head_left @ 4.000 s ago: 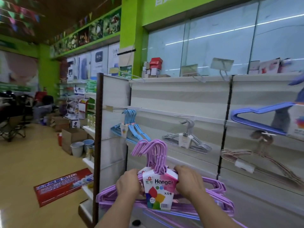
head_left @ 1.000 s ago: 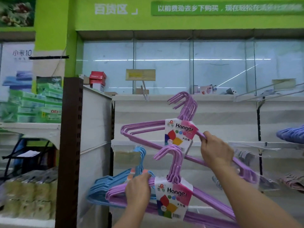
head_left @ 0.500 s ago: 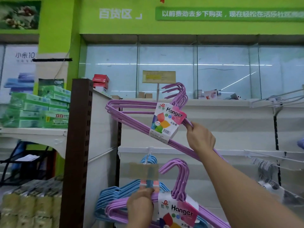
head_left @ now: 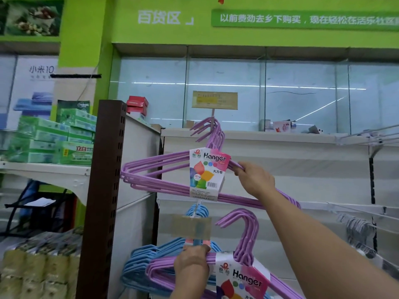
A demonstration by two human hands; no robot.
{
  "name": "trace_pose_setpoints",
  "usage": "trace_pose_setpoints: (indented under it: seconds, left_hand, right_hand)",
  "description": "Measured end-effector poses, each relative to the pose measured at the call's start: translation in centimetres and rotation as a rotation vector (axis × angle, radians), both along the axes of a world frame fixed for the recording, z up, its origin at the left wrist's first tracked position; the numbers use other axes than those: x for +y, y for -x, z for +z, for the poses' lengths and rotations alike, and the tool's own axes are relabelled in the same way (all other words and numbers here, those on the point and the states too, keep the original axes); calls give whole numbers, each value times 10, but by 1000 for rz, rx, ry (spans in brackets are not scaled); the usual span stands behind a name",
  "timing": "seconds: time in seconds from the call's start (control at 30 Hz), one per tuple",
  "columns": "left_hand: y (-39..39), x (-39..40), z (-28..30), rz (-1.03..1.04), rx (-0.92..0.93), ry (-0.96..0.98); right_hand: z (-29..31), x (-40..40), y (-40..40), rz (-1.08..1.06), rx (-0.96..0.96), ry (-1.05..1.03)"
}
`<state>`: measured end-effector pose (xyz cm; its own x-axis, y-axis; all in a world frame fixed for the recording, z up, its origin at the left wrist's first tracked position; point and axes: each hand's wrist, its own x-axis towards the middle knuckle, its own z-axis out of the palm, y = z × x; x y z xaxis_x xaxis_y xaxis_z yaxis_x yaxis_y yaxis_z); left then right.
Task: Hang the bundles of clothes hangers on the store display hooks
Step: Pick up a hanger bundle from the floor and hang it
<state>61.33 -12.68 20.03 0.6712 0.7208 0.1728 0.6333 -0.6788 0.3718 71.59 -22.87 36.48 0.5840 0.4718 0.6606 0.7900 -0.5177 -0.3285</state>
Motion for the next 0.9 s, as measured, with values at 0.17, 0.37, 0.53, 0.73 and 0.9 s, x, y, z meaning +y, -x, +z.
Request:
trace_pose_setpoints:
  seconds: [0.17, 0.37, 0.53, 0.73, 0.9]
  left_hand:
    - [-1, -2, 2, 1, 26, 7]
    - [-2, -7, -2, 19, -31, -27]
    - [-9, -11, -5, 29, -108, 5]
    - [-2, -14, -10, 17, -246, 20]
    - [3, -13, -25, 29, -197, -76]
  right_hand:
    - [-3, -7, -10, -38, -44, -5]
    - [-1, -17, -15, -44, -75, -115]
    - [4, -16, -20, 2, -84, -21]
    - [-7, -1, -14, -37, -92, 59]
    - [-16, 0, -14, -57, -48, 43]
